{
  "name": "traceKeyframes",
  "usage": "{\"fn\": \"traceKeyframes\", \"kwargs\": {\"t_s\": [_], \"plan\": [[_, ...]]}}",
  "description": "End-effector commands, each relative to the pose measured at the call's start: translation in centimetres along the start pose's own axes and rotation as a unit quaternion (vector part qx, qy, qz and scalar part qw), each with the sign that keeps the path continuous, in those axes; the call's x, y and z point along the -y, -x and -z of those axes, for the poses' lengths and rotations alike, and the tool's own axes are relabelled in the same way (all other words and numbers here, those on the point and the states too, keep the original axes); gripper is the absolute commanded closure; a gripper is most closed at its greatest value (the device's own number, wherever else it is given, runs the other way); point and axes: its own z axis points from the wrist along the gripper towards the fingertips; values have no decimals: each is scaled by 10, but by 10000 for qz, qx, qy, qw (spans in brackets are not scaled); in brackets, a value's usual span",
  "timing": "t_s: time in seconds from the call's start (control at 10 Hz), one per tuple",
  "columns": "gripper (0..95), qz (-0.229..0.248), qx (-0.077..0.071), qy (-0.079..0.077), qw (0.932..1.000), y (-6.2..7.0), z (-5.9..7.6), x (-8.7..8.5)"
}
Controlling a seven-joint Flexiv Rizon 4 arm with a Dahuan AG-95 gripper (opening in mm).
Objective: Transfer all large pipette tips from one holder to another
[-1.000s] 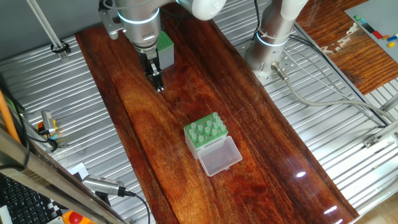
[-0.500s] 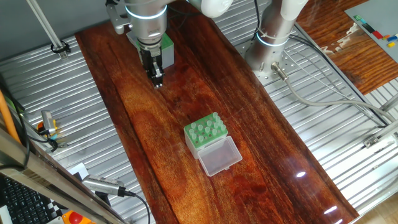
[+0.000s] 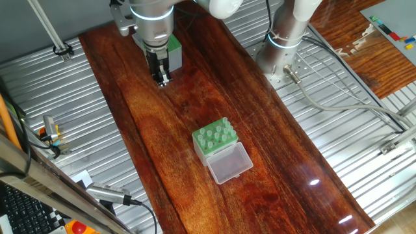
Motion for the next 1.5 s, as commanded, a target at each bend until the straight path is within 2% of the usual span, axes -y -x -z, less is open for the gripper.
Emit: {"fn": "traceKeyframes", "kwargs": {"t_s": [0.1, 1.0, 1.5], "plan": [[950, 4, -4, 1, 10000, 1, 0, 0], [950, 65, -5, 0, 10000, 1, 0, 0], [950, 610, -34, -37, 9981, 0, 0, 0]]}}
